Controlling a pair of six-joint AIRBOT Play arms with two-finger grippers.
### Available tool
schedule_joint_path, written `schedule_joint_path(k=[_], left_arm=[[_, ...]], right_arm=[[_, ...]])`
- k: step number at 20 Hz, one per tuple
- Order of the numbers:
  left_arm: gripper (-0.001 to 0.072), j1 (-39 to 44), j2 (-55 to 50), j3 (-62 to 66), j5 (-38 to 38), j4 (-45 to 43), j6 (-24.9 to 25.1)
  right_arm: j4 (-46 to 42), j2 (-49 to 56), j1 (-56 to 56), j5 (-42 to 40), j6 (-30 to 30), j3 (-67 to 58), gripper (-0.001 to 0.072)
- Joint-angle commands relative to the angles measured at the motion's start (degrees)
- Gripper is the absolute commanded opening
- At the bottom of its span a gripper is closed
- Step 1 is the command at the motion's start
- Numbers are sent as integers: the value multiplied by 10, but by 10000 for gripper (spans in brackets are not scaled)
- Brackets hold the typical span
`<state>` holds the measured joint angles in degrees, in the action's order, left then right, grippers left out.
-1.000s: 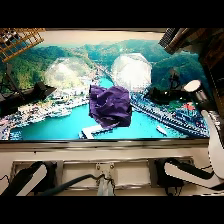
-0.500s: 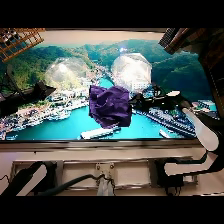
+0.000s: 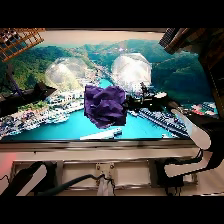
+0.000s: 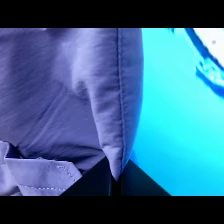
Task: Fold the clothes and pants, and hang the long-sleeved shirts on hangers.
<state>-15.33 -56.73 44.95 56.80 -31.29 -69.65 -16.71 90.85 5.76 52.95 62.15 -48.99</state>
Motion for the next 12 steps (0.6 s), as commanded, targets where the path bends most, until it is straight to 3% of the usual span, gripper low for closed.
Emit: schedule_joint_path(k=[1, 8, 10, 12], left_arm=[[14, -1, 0, 0, 0, 0, 0], [13, -1, 0, 0, 0, 0, 0], [14, -1, 0, 0, 0, 0, 0], [14, -1, 0, 0, 0, 0, 0]], right_arm=[[-19, -34, -29, -12, 0, -2, 20], [-348, -169, -166, 68, 223, -178, 19], [-395, -174, -204, 75, 292, -252, 18], [-422, -172, -237, 70, 320, -311, 18]])
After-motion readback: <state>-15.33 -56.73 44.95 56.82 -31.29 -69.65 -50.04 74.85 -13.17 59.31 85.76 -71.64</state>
